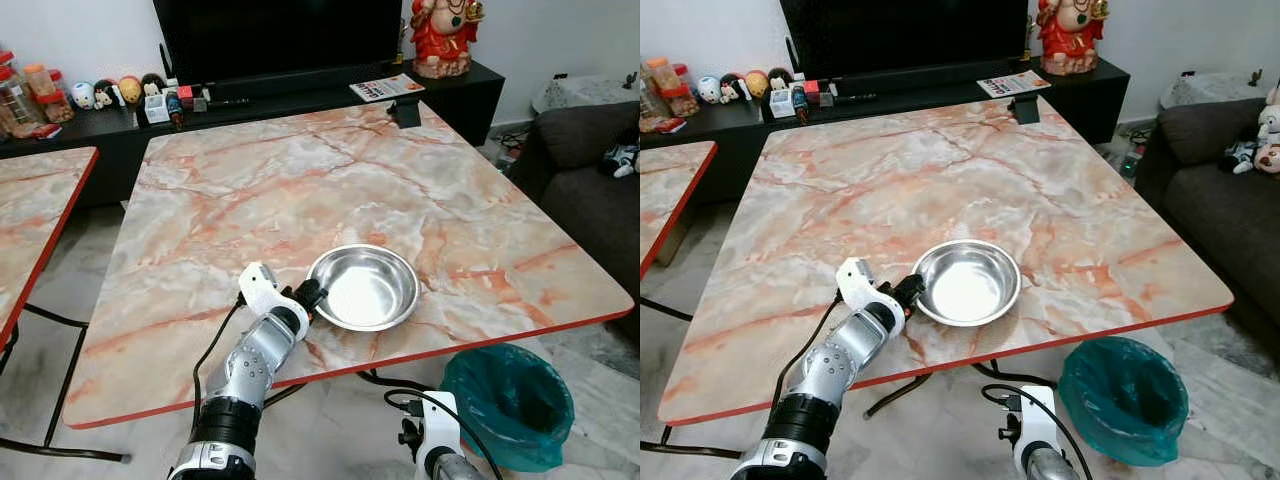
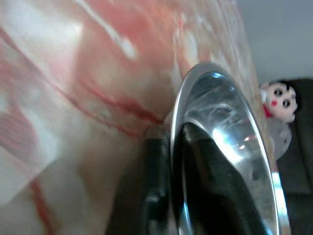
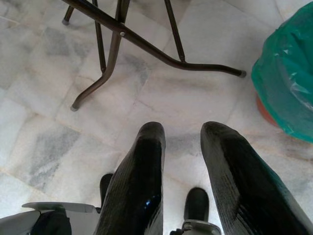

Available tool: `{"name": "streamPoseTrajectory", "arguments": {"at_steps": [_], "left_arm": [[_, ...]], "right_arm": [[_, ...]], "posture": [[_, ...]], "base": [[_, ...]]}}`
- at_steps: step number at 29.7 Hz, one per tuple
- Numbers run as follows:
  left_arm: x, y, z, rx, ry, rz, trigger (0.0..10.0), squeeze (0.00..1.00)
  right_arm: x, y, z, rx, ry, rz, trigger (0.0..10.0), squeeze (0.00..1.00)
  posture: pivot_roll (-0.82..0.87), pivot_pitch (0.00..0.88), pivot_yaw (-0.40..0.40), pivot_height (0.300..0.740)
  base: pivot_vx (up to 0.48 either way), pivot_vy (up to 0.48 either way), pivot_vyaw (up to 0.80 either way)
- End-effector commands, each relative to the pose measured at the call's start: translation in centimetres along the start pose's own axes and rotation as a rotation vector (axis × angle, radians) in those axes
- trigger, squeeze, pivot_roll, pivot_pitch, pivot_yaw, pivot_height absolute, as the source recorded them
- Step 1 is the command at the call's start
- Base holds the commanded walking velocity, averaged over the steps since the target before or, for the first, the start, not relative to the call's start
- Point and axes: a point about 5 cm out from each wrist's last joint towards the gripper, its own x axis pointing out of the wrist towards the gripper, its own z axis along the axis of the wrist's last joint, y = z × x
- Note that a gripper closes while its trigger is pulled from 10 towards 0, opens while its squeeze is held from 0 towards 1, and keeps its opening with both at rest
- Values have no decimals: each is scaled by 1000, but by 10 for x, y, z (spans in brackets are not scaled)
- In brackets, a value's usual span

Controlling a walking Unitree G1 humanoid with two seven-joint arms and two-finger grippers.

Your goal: Setting the table

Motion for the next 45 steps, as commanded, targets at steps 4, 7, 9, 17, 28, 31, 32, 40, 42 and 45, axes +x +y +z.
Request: {"name": "streamPoseTrajectory", "arguments": {"at_steps": [4,7,9,17,28,31,32,40,42,45], "left_arm": [[16,-93,-18,-20,67,-241,10000,1000],[15,-92,-16,1,64,-250,10000,0],[14,-93,-12,10,48,-255,10000,0],[9,-82,8,-4,-21,-244,10000,1000],[8,-76,12,-20,-31,-234,10000,1000],[8,-76,12,-20,-31,-234,10000,1000],[8,-76,12,-20,-31,-234,10000,1000],[8,-76,12,-20,-31,-234,10000,1000],[8,-76,12,-20,-31,-234,10000,1000],[8,-76,12,-20,-31,-234,10000,1000]], "right_arm": [[0,2,1,5,-4,3,10000,0],[1,3,1,7,-5,3,10000,0],[1,3,2,8,-5,3,10000,0],[1,4,2,7,-5,5,10000,0],[1,4,2,7,-5,6,10000,0],[1,4,2,7,-5,6,10000,0],[1,4,2,7,-5,6,10000,0],[1,4,2,7,-5,6,10000,0],[1,4,2,7,-5,6,10000,0],[1,4,2,7,-5,6,10000,0]], "posture": [[19,0,70,740],[21,0,71,740],[22,0,70,740],[29,0,68,740],[30,0,67,740],[30,0,67,740],[30,0,67,740],[30,0,67,740],[30,0,67,740],[30,0,67,740]], "base": [[0,0,0],[0,0,0],[0,0,0],[0,0,0],[0,0,0],[0,0,0],[0,0,0],[0,0,0],[0,0,0],[0,0,0]]}}
